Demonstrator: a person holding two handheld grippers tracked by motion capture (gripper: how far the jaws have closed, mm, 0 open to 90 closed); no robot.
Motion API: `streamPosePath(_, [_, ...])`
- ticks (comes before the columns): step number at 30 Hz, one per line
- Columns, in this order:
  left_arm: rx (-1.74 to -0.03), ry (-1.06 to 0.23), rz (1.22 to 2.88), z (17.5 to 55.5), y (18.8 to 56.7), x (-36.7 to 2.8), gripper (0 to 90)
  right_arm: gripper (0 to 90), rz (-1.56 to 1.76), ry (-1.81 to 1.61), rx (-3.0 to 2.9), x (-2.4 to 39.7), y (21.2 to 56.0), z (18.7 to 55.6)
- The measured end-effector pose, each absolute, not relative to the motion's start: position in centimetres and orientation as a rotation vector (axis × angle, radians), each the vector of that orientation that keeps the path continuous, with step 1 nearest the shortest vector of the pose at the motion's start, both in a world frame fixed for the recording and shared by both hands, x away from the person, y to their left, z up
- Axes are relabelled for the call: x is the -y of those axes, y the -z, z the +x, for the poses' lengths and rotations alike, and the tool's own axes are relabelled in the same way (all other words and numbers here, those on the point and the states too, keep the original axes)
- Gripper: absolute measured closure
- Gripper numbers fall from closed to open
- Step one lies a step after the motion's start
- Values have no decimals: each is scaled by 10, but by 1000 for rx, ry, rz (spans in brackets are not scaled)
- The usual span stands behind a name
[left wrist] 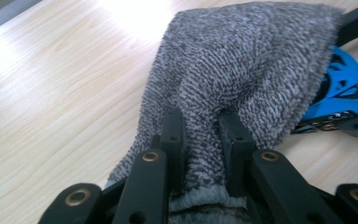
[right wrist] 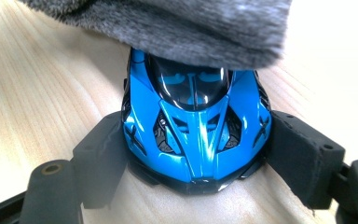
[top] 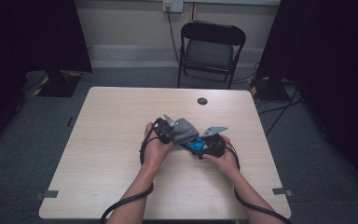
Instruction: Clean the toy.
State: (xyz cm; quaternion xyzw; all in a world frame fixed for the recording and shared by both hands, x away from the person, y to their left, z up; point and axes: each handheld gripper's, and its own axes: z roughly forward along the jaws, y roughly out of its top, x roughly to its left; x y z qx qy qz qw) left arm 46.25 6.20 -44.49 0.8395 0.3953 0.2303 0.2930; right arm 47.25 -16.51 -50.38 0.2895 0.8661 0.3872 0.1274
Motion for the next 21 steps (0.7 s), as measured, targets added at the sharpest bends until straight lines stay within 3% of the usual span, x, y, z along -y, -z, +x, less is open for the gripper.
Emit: streamPosePath(21, [-1132,-653,2232,471,449,-81,756,237,842,-1127,-2520,165,504,473])
